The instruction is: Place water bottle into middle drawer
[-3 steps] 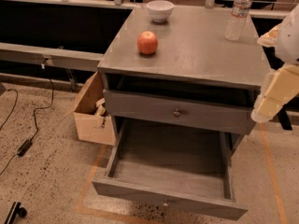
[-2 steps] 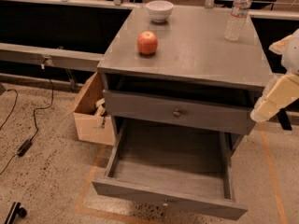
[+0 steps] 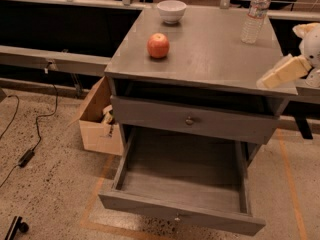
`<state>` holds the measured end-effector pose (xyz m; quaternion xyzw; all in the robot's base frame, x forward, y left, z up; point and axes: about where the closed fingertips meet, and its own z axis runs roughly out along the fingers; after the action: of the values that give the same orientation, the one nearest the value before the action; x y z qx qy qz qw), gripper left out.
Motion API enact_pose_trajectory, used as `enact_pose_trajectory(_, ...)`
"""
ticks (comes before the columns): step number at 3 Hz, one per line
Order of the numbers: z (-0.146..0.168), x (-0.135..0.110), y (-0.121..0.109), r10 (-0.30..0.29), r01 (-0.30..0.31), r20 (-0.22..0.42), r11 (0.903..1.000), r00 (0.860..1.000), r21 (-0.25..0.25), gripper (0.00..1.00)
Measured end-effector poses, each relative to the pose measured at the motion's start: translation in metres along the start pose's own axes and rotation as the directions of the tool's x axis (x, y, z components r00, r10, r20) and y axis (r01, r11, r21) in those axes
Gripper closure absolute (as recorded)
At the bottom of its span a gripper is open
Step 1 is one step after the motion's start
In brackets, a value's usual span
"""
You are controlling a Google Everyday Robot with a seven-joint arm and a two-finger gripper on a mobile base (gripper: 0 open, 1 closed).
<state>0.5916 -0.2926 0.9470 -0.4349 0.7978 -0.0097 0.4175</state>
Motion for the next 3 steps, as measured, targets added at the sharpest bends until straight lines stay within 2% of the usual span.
enact_pose_trajectory(1,0.034,-0.012,-0.055,0.049,-0.057,0.153,0.9970,0.987,0.051,0.00)
enact_pose_trajectory(2,0.066,0.007,-0.100,0.170,-0.191,0.234,0.9788,0.957,0.073,0.00)
enact_pose_trajectory(3,0.089,0.035,-0.132,0.304,-0.341,0.291,0.9361,0.907,0.086,0.00)
